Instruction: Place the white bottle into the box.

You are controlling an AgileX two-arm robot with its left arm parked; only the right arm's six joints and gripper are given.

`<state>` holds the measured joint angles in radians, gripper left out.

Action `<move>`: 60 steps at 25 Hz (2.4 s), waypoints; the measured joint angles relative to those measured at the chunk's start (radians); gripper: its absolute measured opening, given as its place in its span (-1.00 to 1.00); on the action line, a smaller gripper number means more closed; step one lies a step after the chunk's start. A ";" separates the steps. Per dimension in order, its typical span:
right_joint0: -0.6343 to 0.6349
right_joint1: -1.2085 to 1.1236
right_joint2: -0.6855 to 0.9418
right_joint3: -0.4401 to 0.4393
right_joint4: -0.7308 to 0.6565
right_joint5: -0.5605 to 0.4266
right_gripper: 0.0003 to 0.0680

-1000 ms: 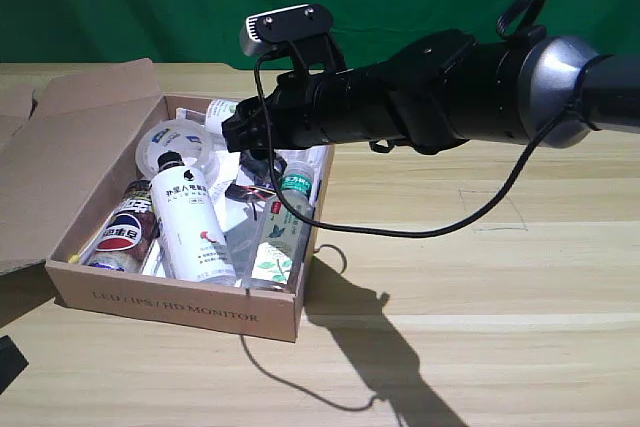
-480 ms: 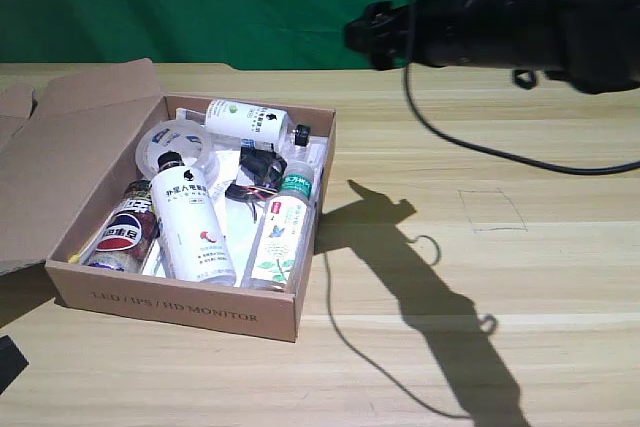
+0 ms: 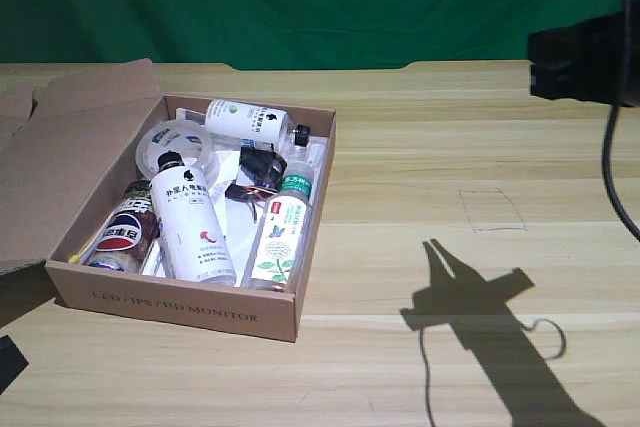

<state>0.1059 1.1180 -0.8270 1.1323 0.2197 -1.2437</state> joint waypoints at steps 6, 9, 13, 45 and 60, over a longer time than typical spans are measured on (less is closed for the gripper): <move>-0.003 -0.288 0.209 -0.001 -0.187 -0.035 -1.00; -0.003 -0.393 0.302 0.001 -0.189 -0.064 -1.00; -0.003 -0.487 0.424 0.026 -0.200 -0.069 -1.00; -0.003 -0.611 0.570 0.110 -0.308 -0.081 -1.00; -0.003 -0.611 0.570 0.110 -0.309 -0.081 -1.00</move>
<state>0.1025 0.5070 -0.2566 1.2425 -0.0891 -1.3245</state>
